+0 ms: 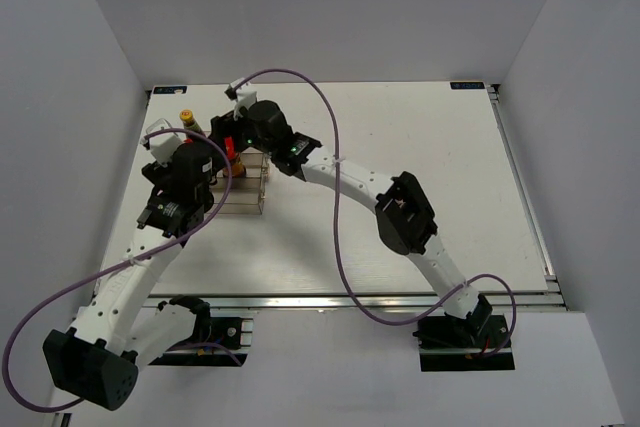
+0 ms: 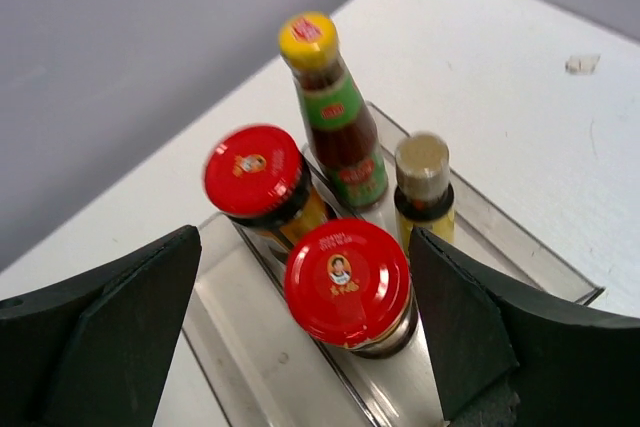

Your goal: Organize the condiment bottles

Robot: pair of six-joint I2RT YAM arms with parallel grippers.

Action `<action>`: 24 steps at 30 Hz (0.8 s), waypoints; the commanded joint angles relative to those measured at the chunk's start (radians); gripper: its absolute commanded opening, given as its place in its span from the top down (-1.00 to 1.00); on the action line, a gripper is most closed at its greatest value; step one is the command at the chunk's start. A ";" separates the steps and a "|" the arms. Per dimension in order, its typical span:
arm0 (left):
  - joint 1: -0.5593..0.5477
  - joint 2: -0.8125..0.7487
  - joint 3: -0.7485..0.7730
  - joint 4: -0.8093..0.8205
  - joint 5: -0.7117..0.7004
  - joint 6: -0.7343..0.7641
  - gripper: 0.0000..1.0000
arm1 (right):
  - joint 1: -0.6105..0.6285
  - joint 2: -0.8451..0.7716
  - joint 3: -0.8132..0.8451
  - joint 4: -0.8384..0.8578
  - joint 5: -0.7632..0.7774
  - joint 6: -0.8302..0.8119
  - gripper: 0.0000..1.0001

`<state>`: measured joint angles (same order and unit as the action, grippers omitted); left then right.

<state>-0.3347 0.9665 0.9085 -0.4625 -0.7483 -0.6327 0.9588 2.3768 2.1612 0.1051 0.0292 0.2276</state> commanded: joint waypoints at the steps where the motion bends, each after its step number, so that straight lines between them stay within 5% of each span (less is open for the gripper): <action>1: 0.006 -0.023 0.015 0.016 0.027 0.011 -0.96 | 0.005 -0.115 -0.014 0.079 -0.020 -0.010 -0.79; 8: 0.006 -0.028 0.030 0.047 0.127 0.043 -0.96 | -0.003 -0.328 -0.254 0.163 0.084 -0.013 -0.79; 12: 0.005 -0.020 0.015 0.113 0.318 0.083 -0.96 | -0.051 -0.508 -0.615 0.260 0.153 0.077 -0.79; 19: -0.088 0.090 0.010 0.295 0.588 0.194 -0.96 | -0.285 -0.905 -1.085 0.266 0.149 0.271 -0.79; 24: -0.208 0.202 0.035 0.413 0.786 0.287 -0.96 | -0.405 -1.154 -1.254 0.089 0.358 0.335 -0.79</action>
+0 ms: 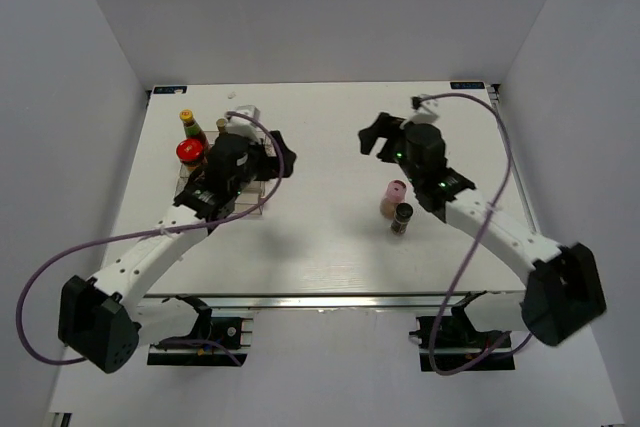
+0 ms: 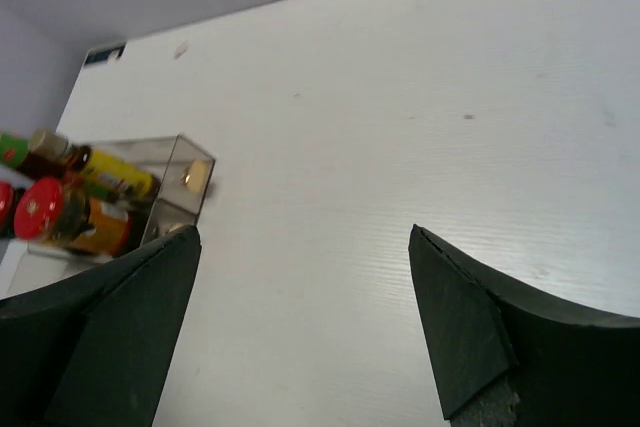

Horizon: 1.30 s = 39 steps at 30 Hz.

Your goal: Organize the condiment bottles

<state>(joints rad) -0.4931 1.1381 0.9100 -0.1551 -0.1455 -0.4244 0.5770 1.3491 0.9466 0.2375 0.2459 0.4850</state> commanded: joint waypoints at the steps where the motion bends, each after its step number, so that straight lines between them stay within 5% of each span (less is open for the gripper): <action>1: -0.068 0.079 0.044 0.124 0.211 0.087 -0.96 | -0.052 -0.215 -0.064 -0.102 0.179 0.093 -0.79; 5: -0.179 0.230 0.119 0.181 0.261 0.133 -0.96 | -0.104 -0.448 -0.259 -0.115 0.366 0.139 -0.79; 13: -0.330 0.564 0.415 0.120 0.222 0.190 -0.96 | -0.174 -0.700 -0.339 -0.218 0.452 0.133 -0.79; 25: -0.478 0.827 0.642 0.037 0.042 0.210 -0.96 | -0.184 -0.731 -0.365 -0.262 0.475 0.107 -0.79; 39: -0.519 0.977 0.813 -0.060 -0.115 0.202 -0.91 | -0.193 -0.758 -0.382 -0.271 0.475 0.084 -0.79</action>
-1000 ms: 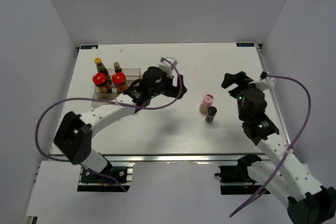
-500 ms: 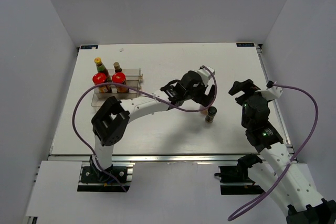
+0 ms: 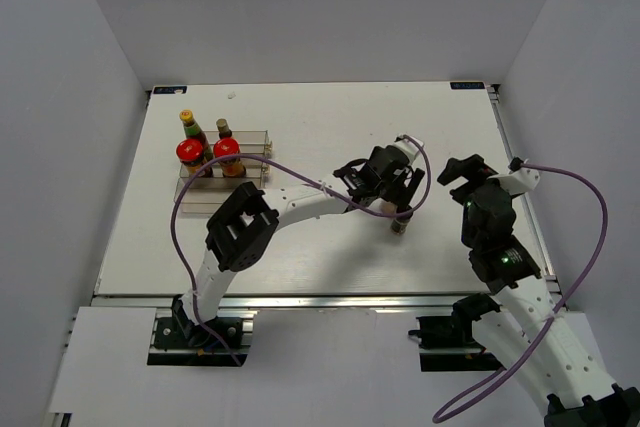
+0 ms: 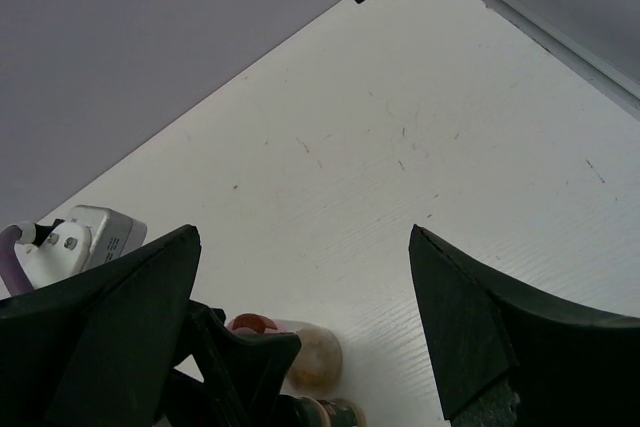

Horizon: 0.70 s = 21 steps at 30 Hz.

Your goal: Organize the condiment bottles

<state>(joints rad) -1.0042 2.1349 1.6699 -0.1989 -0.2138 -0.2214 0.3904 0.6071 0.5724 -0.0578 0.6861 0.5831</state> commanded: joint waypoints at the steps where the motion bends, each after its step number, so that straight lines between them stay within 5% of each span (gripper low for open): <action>1: -0.008 -0.018 0.054 -0.017 -0.048 -0.002 -0.83 | -0.007 -0.018 -0.008 0.023 0.039 -0.015 -0.79; 10: -0.016 -0.039 0.044 -0.011 -0.038 -0.003 0.10 | -0.008 -0.023 -0.009 0.015 0.049 -0.020 -0.79; 21: 0.021 -0.144 0.045 -0.132 -0.203 -0.005 0.55 | -0.010 -0.035 -0.017 0.007 0.061 -0.025 -0.79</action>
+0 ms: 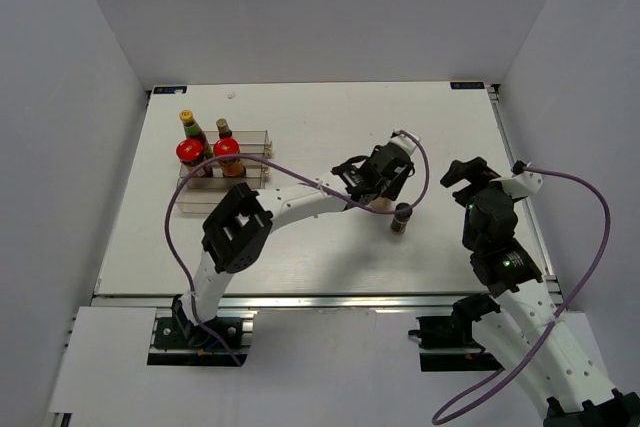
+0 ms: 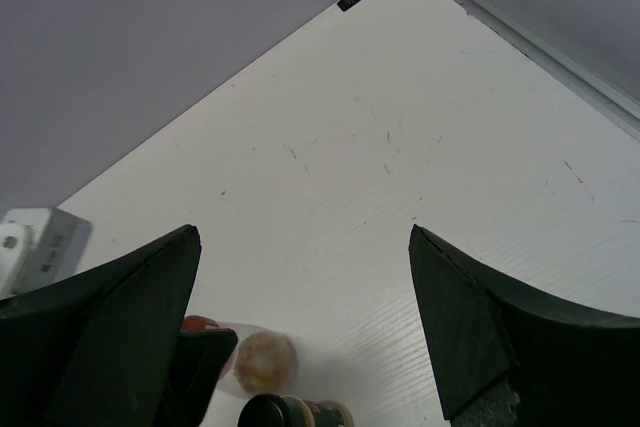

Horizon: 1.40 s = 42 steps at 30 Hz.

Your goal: Organize the condiment bottles

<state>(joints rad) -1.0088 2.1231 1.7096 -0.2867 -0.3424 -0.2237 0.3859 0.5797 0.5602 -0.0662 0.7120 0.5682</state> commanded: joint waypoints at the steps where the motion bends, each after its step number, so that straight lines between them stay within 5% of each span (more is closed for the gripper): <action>1: 0.041 -0.191 -0.017 -0.051 -0.078 -0.015 0.55 | -0.005 -0.007 -0.003 0.009 0.032 -0.011 -0.79; 9: 0.243 -0.552 -0.359 -0.101 -0.208 -0.186 0.59 | -0.005 -0.007 -0.010 0.028 0.029 -0.010 -0.79; 16: 0.430 -0.779 -0.478 -0.348 -0.358 -0.376 0.55 | -0.010 0.038 0.009 0.011 0.032 -0.028 -0.79; 22: 0.596 -0.896 -0.559 -0.397 -0.444 -0.480 0.50 | -0.010 0.048 0.007 0.019 0.038 -0.034 -0.79; 29: 0.812 -0.914 -0.605 -0.326 -0.419 -0.471 0.47 | -0.013 0.052 0.001 0.023 0.047 -0.047 -0.79; 42: 0.934 -0.838 -0.682 -0.216 -0.363 -0.398 0.48 | -0.018 0.069 -0.009 0.034 0.047 -0.062 -0.79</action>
<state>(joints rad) -0.1051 1.2804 1.0534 -0.5491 -0.7216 -0.6384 0.3733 0.6392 0.5583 -0.0780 0.7353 0.5274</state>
